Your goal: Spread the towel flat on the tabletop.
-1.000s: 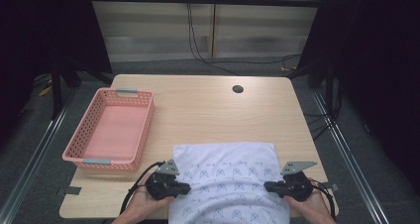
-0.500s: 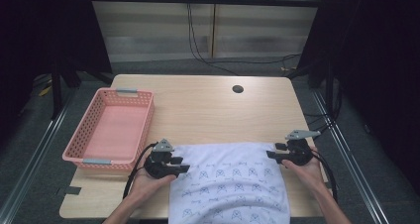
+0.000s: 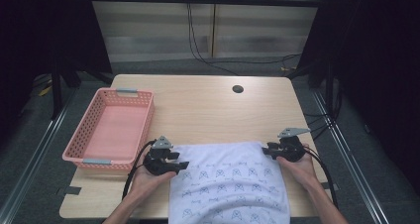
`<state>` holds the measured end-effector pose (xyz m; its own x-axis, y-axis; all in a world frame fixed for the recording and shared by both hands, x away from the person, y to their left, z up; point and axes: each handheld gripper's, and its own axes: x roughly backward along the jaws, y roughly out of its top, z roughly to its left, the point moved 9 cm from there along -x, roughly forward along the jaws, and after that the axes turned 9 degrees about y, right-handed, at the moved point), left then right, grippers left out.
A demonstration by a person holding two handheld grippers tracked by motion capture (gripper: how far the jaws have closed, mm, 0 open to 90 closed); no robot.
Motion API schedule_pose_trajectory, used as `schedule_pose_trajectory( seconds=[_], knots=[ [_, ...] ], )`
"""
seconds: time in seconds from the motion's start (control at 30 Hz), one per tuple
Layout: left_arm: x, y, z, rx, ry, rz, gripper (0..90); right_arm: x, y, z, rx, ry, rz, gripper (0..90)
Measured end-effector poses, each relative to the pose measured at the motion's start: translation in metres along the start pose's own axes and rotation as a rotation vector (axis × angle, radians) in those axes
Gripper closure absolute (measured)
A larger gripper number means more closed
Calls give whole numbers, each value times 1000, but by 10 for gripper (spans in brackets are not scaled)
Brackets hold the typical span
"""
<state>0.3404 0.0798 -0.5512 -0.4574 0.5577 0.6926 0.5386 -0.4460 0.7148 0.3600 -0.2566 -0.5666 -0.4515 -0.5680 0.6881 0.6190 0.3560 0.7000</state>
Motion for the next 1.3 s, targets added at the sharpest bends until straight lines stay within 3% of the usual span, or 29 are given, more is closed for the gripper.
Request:
schedule_pose_trajectory(
  seconds=[0.1,0.17,0.33,0.43,0.5,0.7,0.77,0.83,0.93,0.97,1.0,1.1,1.23,1.3],
  knots=[
    [-6,3,2,-5,8,5,423,2,-2,5,0,15,14,816],
    [-8,5,4,4,4,2,409,4,-5,7,-3,31,16,838],
    [-12,5,14,4,53,3,393,12,-11,4,-20,46,8,844],
    [-17,2,18,15,55,23,389,15,-14,3,-36,50,0,842],
    [-18,4,19,28,56,12,382,15,-14,2,-42,57,-5,841],
    [-27,10,19,1,85,-13,378,15,-14,1,-42,64,-7,839],
    [-30,13,18,0,74,-8,379,14,-13,1,-40,65,-10,839],
    [-32,16,16,10,39,-15,491,14,-14,2,-46,68,-6,839],
    [-34,15,9,-9,-17,1,819,17,-12,5,-45,97,-12,838],
    [-33,14,7,-9,-24,6,854,20,-9,6,-35,108,-23,838],
    [-31,15,5,-8,-34,4,865,25,-5,6,-37,115,-43,839],
    [-15,29,-2,27,-89,-80,869,40,5,8,-40,130,-97,840],
    [9,50,-6,15,-92,-165,869,52,18,12,-20,128,-125,841],
    [17,59,-4,17,-73,-190,869,57,28,14,-20,124,-159,842]
  ],
)
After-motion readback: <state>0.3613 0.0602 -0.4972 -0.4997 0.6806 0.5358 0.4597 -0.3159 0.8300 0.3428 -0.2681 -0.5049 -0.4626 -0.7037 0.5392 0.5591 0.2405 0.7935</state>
